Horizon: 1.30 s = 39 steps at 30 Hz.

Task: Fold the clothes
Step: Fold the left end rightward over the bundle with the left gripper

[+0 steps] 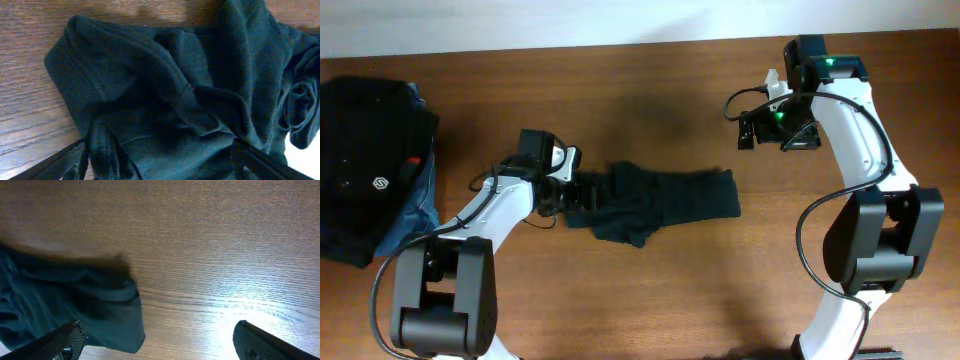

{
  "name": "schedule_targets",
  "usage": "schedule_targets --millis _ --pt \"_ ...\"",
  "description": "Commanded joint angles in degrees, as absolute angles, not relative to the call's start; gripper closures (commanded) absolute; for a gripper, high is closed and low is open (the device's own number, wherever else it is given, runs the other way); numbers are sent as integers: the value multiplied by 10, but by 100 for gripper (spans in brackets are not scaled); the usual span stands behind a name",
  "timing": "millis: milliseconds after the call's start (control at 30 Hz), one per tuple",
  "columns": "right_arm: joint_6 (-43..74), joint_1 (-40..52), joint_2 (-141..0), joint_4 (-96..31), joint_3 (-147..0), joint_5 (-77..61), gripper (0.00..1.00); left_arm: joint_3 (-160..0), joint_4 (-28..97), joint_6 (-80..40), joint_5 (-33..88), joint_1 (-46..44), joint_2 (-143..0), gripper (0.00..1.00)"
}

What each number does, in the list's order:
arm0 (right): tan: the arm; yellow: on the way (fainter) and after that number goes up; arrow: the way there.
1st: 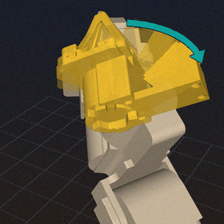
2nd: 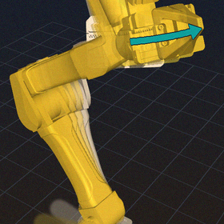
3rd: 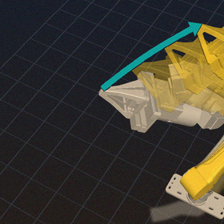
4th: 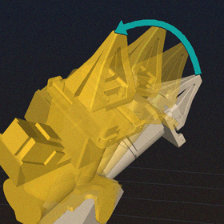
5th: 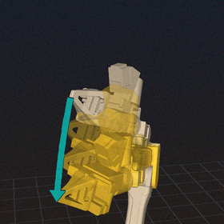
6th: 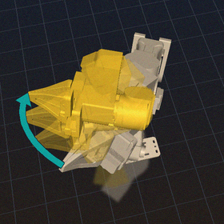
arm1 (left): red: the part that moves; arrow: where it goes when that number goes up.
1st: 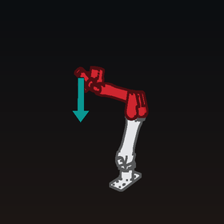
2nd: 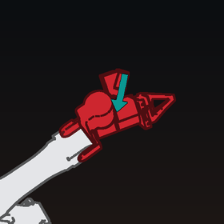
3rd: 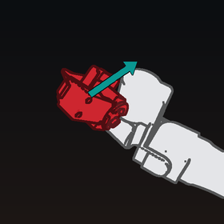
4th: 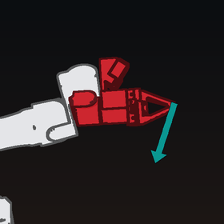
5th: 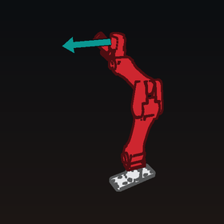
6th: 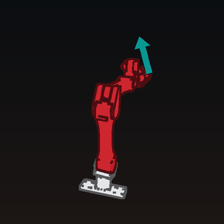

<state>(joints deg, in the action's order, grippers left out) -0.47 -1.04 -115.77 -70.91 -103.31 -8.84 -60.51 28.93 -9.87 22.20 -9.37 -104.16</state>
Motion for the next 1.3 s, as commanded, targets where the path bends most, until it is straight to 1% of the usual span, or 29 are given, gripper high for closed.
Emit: schedule_targets --millis 0,33,167,200,233,267,333,367,433,633,733,833,933,1100,1200,1267 --pt "1 -11 -1155 -710 -1042 -86 1 -600 287 -97 238 -98 -1058 16" --pt "1 -11 -1155 -711 -1042 -86 1 -600 285 -97 244 -99 -1062 19" --pt "1 -11 -1155 -712 -1042 -86 1 -600 273 -98 277 -105 -1091 41" --pt "1 -11 -1155 -712 -1042 -86 1 -600 273 -98 277 -107 -1097 55" --pt "1 -11 -1155 -712 -1042 -86 1 -600 273 -97 277 -107 -1097 62" --pt "1 -11 -1155 -712 -1042 -86 1 -600 274 -97 276 -107 -1097 74" --pt "1 -11 -1155 -712 -1042 -86 1 -600 277 -98 274 -102 -1097 88" --pt "1 -11 -1155 -712 -1042 -86 2 -601 283 -97 272 -92 -1097 91" --pt "0 -11 -1155 -712 -1042 -85 1 -601 295 -97 272 -76 -1096 94" --pt "1 -11 -1155 -711 -1042 -85 1 -601 359 -91 241 16 -1078 96" --pt "0 -11 -1155 -711 -1042 -85 1 -601 373 -65 242 48 -1065 96" --pt "1 -11 -1155 -711 -1042 -86 1 -606 375 -58 240 57 -1049 99" --pt "1 -11 -1155 -711 -1042 -86 1 -628 390 -59 226 49 -1038 99" --pt "1 -11 -1155 -711 -1042 -86 1 -714 441 -59 220 11 -1013 99" --pt "1 -11 -1155 -711 -1042 -86 2 -759 453 -59 220 -26 -1004 99" --pt "1 -11 -1155 -711 -1042 -86 1 -792 451 -59 220 -72 -1005 99"
